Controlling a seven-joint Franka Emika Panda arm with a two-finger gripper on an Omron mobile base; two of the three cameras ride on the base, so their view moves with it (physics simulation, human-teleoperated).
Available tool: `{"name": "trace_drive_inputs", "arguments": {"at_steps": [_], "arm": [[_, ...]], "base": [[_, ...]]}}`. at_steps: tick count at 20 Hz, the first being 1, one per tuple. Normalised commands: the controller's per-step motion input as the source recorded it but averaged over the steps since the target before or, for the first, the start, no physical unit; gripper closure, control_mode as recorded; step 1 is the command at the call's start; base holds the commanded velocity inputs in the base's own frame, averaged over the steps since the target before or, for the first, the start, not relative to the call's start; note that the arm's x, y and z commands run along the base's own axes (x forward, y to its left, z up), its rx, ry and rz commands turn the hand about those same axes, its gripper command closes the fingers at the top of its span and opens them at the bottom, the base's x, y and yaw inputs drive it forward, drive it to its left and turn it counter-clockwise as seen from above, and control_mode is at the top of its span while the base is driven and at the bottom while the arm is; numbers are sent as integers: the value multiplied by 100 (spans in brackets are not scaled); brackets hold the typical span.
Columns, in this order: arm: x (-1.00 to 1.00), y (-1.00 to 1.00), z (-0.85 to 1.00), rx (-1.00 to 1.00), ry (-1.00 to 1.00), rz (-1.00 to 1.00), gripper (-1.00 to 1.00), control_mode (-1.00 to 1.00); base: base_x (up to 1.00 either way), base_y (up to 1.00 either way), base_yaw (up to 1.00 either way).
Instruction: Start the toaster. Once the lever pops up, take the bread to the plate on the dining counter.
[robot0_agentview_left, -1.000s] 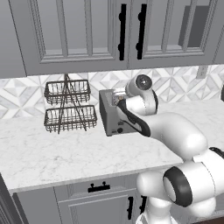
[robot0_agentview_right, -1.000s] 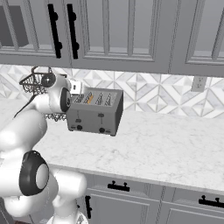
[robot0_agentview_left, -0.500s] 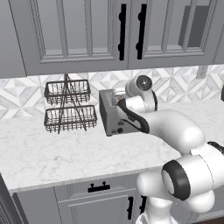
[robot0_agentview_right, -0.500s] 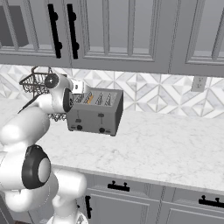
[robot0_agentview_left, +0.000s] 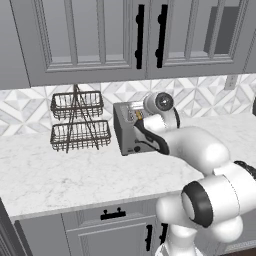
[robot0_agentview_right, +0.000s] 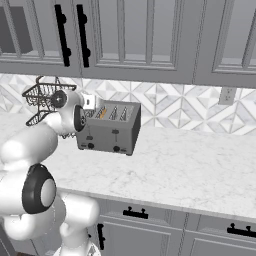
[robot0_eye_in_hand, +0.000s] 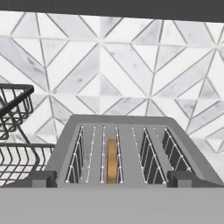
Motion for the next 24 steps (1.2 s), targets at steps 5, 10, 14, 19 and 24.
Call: {"name": "trace_drive_inputs", "arguments": {"at_steps": [5, 10, 14, 19, 24], "arm": [[0, 0, -32, 0, -19, -5, -100, -100], [2, 0, -25, 0, -12, -3, -100, -100], [1, 3, -6, 0, -2, 0, -100, -100], [0, 8, 0, 0, 9, 0, -100, -100], [0, 0, 0, 0, 11, 2, -100, -100]], "base": [[0, 0, 0], [0, 0, 0], [0, 0, 0], [0, 0, 0], [0, 0, 0]]}}
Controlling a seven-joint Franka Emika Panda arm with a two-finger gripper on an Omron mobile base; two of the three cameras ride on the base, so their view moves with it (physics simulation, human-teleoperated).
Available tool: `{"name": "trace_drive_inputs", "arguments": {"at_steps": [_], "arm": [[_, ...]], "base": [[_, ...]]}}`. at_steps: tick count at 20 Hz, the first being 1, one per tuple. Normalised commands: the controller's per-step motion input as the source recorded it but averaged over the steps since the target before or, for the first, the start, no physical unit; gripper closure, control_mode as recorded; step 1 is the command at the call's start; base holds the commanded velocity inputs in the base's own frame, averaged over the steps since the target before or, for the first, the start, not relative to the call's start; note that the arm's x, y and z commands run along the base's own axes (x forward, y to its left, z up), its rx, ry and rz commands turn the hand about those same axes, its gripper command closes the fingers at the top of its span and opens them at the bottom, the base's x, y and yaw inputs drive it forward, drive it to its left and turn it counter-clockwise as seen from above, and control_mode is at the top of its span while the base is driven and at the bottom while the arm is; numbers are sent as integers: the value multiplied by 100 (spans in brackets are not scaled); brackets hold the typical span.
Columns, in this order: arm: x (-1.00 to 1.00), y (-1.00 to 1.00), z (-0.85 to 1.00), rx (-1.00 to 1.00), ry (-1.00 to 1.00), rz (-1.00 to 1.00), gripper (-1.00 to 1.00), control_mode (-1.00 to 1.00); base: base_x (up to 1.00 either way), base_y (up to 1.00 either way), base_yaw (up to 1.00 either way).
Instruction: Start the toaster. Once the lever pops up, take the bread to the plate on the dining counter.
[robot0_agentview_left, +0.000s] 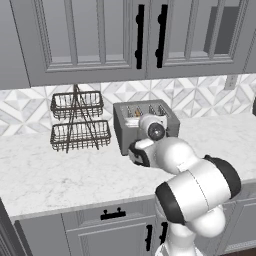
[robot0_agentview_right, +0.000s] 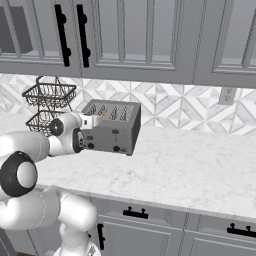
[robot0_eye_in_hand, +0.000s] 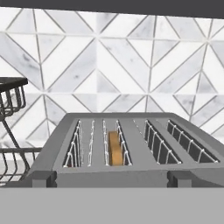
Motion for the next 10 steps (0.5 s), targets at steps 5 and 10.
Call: {"name": "trace_drive_inputs", "arguments": {"at_steps": [5, 10], "arm": [[7, 0, 1, 0, 4, 8, -100, -100], [9, -7, 1, 0, 0, 11, -100, -100]], "base": [[0, 0, 0], [0, 0, 0]]}}
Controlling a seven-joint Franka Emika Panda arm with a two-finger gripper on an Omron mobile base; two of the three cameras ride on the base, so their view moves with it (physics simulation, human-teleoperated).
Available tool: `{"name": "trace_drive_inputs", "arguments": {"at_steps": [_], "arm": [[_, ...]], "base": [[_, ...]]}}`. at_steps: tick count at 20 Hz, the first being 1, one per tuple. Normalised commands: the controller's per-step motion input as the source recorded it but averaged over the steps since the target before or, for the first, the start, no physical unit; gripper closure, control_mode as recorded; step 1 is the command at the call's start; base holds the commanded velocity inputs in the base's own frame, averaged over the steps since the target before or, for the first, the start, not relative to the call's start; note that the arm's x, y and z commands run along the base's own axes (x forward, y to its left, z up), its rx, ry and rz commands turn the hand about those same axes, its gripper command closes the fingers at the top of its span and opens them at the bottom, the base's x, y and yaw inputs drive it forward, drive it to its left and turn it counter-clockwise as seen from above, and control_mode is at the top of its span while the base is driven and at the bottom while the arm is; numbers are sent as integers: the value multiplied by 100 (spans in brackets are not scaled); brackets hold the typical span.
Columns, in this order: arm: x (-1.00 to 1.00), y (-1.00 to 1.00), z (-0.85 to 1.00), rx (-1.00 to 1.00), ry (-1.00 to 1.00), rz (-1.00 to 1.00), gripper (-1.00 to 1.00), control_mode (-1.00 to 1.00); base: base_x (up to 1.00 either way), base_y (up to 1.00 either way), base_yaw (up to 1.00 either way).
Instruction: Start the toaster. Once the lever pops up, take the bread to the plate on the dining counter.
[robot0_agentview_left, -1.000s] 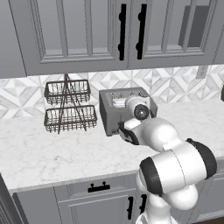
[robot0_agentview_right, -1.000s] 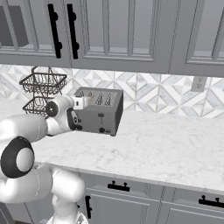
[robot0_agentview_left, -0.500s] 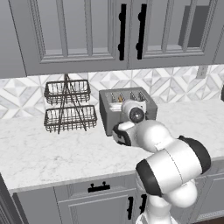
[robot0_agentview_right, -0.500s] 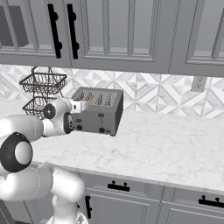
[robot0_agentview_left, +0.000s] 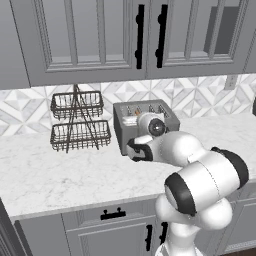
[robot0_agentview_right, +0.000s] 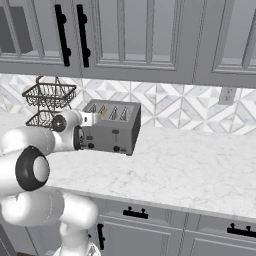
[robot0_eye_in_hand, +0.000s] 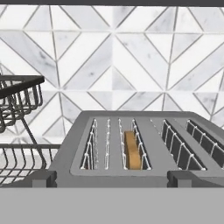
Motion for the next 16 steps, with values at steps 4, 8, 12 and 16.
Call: {"name": "trace_drive_inputs", "arguments": {"at_steps": [4, 8, 12, 16], "arm": [[3, -34, 0, 0, 0, 10, -100, -100], [0, -48, 0, 0, 0, 6, -100, -100], [3, -33, 0, 0, 0, 2, -100, -100], [23, 0, 0, 0, 0, 0, -100, -100]], "base": [[0, 0, 0], [0, 0, 0], [0, 0, 0], [0, 0, 0]]}}
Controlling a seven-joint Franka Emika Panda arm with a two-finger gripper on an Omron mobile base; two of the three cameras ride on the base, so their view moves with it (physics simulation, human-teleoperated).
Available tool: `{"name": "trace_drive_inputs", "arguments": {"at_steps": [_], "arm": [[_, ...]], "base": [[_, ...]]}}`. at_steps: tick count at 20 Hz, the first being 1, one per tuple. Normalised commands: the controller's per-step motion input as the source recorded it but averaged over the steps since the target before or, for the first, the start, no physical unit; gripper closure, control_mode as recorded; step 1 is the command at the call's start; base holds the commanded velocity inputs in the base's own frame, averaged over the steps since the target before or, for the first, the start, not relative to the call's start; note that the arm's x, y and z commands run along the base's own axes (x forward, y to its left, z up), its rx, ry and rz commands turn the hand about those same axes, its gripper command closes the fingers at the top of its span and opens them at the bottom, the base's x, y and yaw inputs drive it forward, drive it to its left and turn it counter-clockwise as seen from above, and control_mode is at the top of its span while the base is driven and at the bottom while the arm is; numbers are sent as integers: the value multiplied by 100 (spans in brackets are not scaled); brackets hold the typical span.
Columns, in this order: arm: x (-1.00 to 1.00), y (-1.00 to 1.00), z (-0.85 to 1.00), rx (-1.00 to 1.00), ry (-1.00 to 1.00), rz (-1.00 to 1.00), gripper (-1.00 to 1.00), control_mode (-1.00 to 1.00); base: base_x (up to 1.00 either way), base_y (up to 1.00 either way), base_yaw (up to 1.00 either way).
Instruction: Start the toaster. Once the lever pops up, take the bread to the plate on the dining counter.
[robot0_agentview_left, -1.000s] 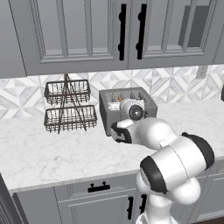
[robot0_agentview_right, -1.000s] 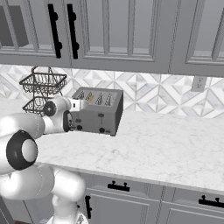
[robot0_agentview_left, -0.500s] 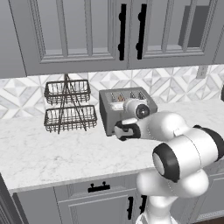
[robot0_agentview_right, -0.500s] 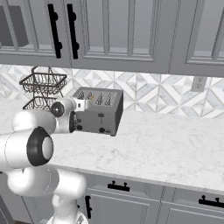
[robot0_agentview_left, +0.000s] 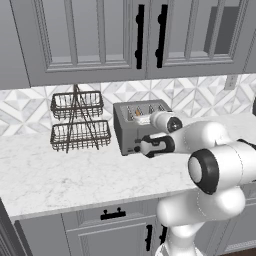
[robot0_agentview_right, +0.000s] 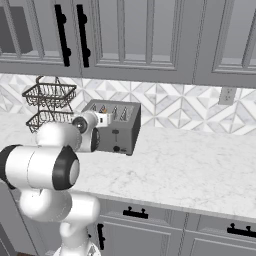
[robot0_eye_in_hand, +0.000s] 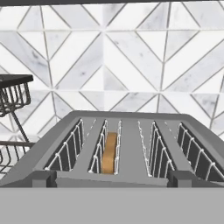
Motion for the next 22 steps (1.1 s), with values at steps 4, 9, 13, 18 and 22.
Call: {"name": "trace_drive_inputs", "arguments": {"at_steps": [4, 9, 13, 18, 22], "arm": [[13, 0, 0, 0, 0, 1, -100, -100], [0, -1, -1, 1, 0, 0, -100, -100], [1, 0, -4, 1, 0, 0, -100, -100], [11, 0, 0, 2, 1, 0, -100, -100], [0, 0, 0, 3, 3, 0, -100, -100]], "base": [[0, 0, 0], [0, 0, 0], [0, 0, 0], [0, 0, 0], [0, 0, 0]]}}
